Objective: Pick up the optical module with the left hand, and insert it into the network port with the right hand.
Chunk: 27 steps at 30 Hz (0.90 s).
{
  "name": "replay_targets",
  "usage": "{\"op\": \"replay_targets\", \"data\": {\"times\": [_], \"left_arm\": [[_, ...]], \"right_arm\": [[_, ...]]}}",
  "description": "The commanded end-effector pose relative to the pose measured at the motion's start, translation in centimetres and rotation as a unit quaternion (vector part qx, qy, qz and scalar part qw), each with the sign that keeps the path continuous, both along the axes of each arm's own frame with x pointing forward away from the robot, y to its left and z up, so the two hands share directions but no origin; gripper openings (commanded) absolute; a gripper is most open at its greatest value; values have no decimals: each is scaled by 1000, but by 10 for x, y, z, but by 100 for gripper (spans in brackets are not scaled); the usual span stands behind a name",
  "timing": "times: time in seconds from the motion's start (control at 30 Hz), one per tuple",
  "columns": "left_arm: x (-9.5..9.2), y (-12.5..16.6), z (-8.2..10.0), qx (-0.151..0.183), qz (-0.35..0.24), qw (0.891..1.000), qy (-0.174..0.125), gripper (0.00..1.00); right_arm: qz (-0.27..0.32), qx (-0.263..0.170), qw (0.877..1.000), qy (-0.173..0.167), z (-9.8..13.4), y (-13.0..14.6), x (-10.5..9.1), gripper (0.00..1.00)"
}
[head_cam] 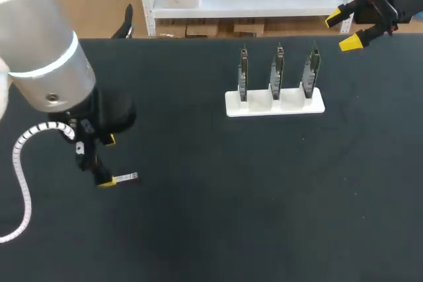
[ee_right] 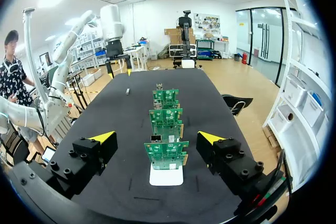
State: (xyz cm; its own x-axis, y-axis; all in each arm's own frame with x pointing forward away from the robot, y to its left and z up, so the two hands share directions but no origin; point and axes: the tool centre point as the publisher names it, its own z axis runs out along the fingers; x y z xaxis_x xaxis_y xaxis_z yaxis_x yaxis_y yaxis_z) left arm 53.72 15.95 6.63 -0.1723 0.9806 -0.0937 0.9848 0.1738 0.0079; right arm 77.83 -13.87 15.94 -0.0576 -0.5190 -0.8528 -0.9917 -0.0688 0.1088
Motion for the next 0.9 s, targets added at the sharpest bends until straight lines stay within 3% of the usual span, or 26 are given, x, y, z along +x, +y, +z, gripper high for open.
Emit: {"op": "replay_targets", "data": {"times": [0.03, 0.4, 0.9], "left_arm": [[3, -7, -13, 22, 5, 1000, 13, 100], [-14, 2, -43, 47, 34, 998, 22, 100], [-3, 10, -63, 30, 51, 998, 11, 100]], "right_arm": [[-3, -1, 1000, -3, 0, 1, -3, 100], [-3, -1, 1000, -3, 0, 1, -3, 100], [-3, -1, 1000, -3, 0, 1, -3, 100]]}}
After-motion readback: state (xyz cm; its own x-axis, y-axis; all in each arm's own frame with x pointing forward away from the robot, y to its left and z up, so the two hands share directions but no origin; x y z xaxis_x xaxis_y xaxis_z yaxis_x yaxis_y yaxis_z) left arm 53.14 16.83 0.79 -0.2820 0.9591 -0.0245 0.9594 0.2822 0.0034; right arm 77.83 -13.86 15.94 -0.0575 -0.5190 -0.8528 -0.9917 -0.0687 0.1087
